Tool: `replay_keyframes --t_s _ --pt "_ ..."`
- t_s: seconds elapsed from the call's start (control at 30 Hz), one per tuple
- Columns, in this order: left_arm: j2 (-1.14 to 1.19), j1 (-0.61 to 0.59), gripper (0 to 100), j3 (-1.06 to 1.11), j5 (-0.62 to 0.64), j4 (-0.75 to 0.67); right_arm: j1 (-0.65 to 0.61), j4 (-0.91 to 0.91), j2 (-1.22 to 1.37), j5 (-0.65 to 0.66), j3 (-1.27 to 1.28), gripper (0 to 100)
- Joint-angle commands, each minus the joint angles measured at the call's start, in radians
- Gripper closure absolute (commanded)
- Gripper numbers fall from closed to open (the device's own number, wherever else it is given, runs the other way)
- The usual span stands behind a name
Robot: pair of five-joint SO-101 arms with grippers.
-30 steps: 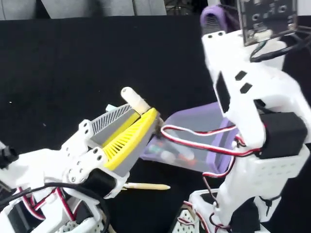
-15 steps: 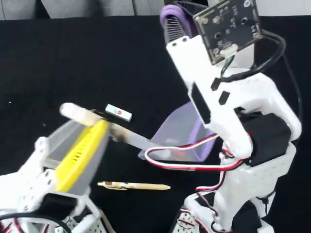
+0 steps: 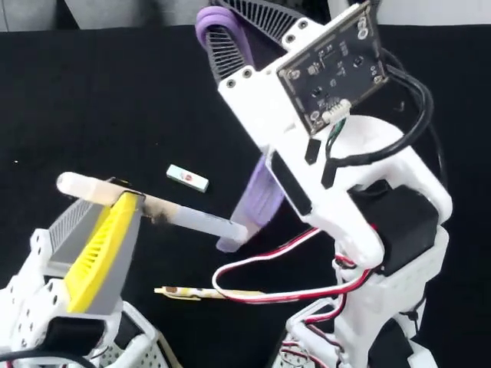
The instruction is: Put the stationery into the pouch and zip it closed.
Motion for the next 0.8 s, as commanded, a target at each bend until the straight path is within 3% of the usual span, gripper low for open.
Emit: replay_keyframes --t_s 0.0,0.3,0.77 --pt "-0.006 -0.007 97 0.035 0.005 -0.017 -0.031 -0.032 -0.016 0.011 -0.038 98.7" --pt "-0.008 -0.008 97 0.275 -0.006 -0.215 -0.028 0.157 -0.018 0.005 -0.177 98.8" --pt "-0.002 -0.035 97 0.588 -0.219 -0.465 -0.031 0.46 -0.016 0.003 -0.473 98.8"
